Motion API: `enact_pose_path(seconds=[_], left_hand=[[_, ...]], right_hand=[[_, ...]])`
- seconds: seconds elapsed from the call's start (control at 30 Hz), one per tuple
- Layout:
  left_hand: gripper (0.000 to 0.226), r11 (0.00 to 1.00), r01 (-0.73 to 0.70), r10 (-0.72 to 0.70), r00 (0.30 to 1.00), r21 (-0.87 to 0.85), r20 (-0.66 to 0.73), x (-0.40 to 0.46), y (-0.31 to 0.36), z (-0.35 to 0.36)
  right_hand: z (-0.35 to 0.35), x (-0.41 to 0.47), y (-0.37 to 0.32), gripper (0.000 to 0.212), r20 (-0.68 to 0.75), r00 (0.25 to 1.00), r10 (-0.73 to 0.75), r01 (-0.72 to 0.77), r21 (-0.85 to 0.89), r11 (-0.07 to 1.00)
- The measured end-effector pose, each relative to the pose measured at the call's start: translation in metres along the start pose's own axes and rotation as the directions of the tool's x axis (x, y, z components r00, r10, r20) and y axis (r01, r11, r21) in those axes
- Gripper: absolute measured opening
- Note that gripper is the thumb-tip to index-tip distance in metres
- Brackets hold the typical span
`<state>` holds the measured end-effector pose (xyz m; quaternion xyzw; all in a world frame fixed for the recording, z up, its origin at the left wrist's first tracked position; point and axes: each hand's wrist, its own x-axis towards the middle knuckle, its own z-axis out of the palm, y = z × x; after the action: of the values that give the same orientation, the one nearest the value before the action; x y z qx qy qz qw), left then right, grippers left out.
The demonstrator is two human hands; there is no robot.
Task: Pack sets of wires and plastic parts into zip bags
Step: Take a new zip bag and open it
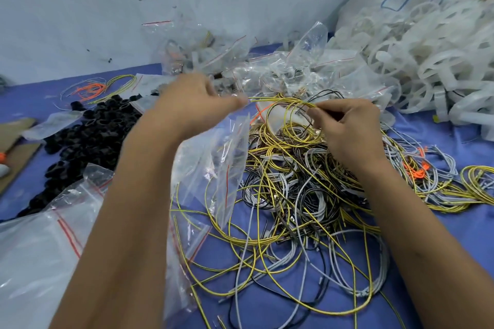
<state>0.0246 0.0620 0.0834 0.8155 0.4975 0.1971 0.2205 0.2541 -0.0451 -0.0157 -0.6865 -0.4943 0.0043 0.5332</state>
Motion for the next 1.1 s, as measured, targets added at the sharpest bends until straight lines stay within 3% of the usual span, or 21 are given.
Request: enact_pose_path(seconds=[0.07,0.13,0.2,0.3,0.4,0.53,0.63,0.7,0.87,1.1], left_hand=[[0.072,0.988,0.056,-0.106,0.926,0.144,0.363,-0.007,-0.007,-0.002],[0.087,0.983,0.034,-0.130,0.830,0.183,0.542,-0.014,-0.009,0.004],[0.076,0.989,0.031,-0.109,0.806,0.143,0.582,-0.015,-0.011,0.015],[0.030,0.996,0.037,-0.079,0.827,0.086,0.557,-0.010,-0.014,0.028],[0.008,1.000,0.010,-0.014,0.885,0.011,0.465,-0.006,-0.015,0.043],[0.010,0.973,0.069,-0.014,0.970,-0.221,0.241,0.001,-0.015,0.074],[0.015,0.967,0.049,-0.042,0.999,-0.248,0.032,0.006,-0.015,0.091],[0.015,0.971,0.005,-0.030,0.994,-0.241,-0.101,0.007,-0.013,0.097],[0.015,0.953,-0.117,0.037,0.961,-0.281,-0.273,0.005,-0.006,0.104],[0.014,0.933,-0.282,0.133,0.846,-0.223,-0.516,0.004,-0.006,0.103]], right_hand=[[0.000,-0.001,-0.001,0.016,-0.008,1.000,0.016,-0.016,0.008,1.000],[0.000,-0.002,-0.003,0.017,-0.017,1.000,0.022,-0.022,0.011,1.000],[0.000,-0.001,-0.003,0.021,-0.020,0.999,0.030,-0.030,0.022,0.999],[0.000,0.000,-0.002,0.025,-0.014,0.999,0.048,-0.048,0.024,0.999],[-0.002,0.000,-0.003,0.023,-0.016,0.999,0.044,-0.044,0.031,0.999],[-0.008,-0.001,-0.006,0.019,0.029,0.997,-0.065,0.066,-0.024,0.998],[-0.017,0.001,-0.004,0.020,0.076,0.981,-0.177,0.187,-0.149,0.971],[-0.022,0.003,-0.003,0.020,0.116,0.972,-0.203,0.223,-0.205,0.953],[-0.025,0.005,-0.004,0.020,0.227,0.956,-0.189,0.260,-0.348,0.901],[-0.030,0.007,-0.003,0.017,0.253,0.956,-0.149,0.249,-0.431,0.867]])
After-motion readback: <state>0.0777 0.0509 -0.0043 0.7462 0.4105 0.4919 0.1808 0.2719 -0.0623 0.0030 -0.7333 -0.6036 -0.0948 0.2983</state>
